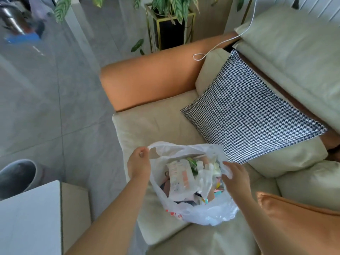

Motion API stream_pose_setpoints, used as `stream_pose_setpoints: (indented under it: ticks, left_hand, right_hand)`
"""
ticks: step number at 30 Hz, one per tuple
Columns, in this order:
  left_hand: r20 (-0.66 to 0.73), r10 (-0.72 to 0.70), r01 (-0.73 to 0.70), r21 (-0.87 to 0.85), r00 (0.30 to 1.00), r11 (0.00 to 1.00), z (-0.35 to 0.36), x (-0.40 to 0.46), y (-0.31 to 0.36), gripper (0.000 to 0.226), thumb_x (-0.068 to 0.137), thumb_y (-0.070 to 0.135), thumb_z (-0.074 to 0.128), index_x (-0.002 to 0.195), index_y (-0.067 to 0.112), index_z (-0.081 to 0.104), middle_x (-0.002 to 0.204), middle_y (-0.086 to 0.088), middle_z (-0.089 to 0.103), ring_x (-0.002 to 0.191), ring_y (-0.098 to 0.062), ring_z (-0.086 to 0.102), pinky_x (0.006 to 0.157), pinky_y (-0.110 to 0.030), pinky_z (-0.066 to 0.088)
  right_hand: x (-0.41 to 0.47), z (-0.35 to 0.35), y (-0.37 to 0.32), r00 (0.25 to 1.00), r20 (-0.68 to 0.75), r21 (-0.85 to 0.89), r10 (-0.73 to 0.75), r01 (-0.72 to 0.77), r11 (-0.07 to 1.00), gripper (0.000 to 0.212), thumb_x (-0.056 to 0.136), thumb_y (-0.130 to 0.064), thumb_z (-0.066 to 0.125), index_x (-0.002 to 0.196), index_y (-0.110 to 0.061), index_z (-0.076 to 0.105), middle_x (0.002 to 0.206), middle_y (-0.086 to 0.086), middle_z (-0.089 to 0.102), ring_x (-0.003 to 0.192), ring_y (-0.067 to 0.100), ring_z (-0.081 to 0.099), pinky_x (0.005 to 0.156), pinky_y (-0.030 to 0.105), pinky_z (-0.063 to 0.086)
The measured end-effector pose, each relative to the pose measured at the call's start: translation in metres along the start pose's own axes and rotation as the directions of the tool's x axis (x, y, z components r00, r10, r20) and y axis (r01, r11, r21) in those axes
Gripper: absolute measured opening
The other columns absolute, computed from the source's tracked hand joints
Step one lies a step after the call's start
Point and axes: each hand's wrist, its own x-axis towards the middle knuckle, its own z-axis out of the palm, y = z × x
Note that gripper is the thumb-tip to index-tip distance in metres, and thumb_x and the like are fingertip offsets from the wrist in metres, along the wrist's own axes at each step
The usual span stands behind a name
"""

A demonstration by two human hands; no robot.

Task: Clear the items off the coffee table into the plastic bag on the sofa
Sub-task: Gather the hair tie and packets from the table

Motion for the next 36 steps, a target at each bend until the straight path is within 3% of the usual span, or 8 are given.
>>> stream_pose_setpoints:
  ticks: [6,10,15,18,24,28,32,36]
  left_hand:
    - [0.119,-0.119,0.120,-0.001,0.986,0.993,-0.011,-0.017,-0.025,0.058,0.086,0.027,0.063,0.139,0.024,0.040,0.124,-0.009,0.052,0.104,-0.034,0.062,0.093,-0.050,0.051]
    - [0.165,-0.197,0.202,-0.011,0.966,0.979,-0.025,-0.030,-0.032,0.070,0.082,0.024,0.067,0.142,0.023,0.031,0.126,-0.010,0.050,0.108,-0.035,0.061,0.093,-0.049,0.052]
    - [0.237,-0.278,0.298,-0.051,0.931,0.953,-0.063,-0.052,-0.044,0.008,0.083,0.018,0.061,0.091,0.019,0.062,0.080,-0.004,0.062,0.078,-0.027,0.061,0.085,-0.045,0.053]
    - [0.302,-0.352,0.358,0.035,0.886,0.933,-0.094,-0.062,-0.074,0.034,0.077,0.030,0.065,0.107,0.014,0.063,0.098,-0.008,0.066,0.093,-0.030,0.066,0.085,-0.039,0.053]
    - [0.276,-0.440,0.420,0.132,0.854,0.898,-0.174,-0.093,-0.163,0.042,0.083,0.020,0.068,0.120,0.006,0.059,0.116,-0.016,0.065,0.105,-0.026,0.065,0.086,-0.031,0.052]
    - [0.202,-0.552,0.559,0.030,0.809,0.829,-0.242,-0.129,-0.238,0.037,0.086,0.015,0.064,0.120,0.003,0.057,0.087,-0.010,0.064,0.045,0.005,0.059,0.050,-0.014,0.046]
    - [0.090,-0.666,0.671,-0.034,0.740,0.741,-0.314,-0.179,-0.299,0.028,0.086,0.019,0.060,0.113,0.012,0.063,0.108,-0.014,0.070,0.092,-0.026,0.069,0.077,-0.029,0.053]
    - [-0.004,-0.756,0.729,-0.260,0.655,0.633,-0.376,-0.232,-0.364,0.021,0.084,0.015,0.066,0.104,0.011,0.066,0.074,-0.005,0.066,0.058,-0.018,0.061,0.055,-0.021,0.050]
  right_hand:
    - [-0.024,0.015,-0.026,0.997,0.040,-0.226,-0.063,0.070,0.972,0.046,0.088,-0.022,0.059,0.133,-0.025,0.049,0.153,0.005,0.025,0.139,0.026,0.023,0.110,0.045,0.028]
    - [-0.036,0.026,-0.051,0.970,0.078,-0.363,-0.231,0.243,0.899,0.041,0.089,-0.021,0.055,0.130,-0.022,0.052,0.145,0.001,0.043,0.141,0.024,0.023,0.116,0.045,0.016]
    - [-0.064,0.061,-0.088,0.919,0.271,-0.313,-0.288,0.367,0.876,0.033,0.092,-0.022,0.049,0.125,-0.021,0.056,0.122,0.002,0.062,0.116,0.021,0.054,0.104,0.035,0.038]
    - [-0.093,0.091,-0.106,0.879,0.398,-0.286,-0.264,0.392,0.874,0.026,0.094,-0.027,0.045,0.117,-0.022,0.057,0.114,0.000,0.063,0.105,0.019,0.058,0.096,0.034,0.045]
    - [-0.163,0.167,-0.138,0.725,0.624,-0.287,-0.290,0.559,0.778,0.032,0.094,-0.026,0.045,0.124,-0.019,0.055,0.123,0.005,0.059,0.114,0.023,0.055,0.094,0.030,0.042]
    - [-0.233,0.220,-0.158,0.616,0.719,-0.256,-0.321,0.665,0.702,0.035,0.092,-0.024,0.047,0.126,-0.022,0.055,0.130,-0.002,0.058,0.122,0.016,0.052,0.099,0.025,0.037]
    - [-0.316,0.269,-0.170,0.488,0.799,-0.219,-0.352,0.780,0.586,0.035,0.093,-0.025,0.046,0.127,-0.024,0.055,0.129,-0.005,0.060,0.121,0.014,0.054,0.099,0.024,0.038]
    - [-0.402,0.314,-0.175,0.356,0.868,-0.166,-0.346,0.865,0.473,0.035,0.093,-0.026,0.045,0.127,-0.024,0.055,0.130,-0.005,0.059,0.122,0.012,0.053,0.101,0.024,0.037]
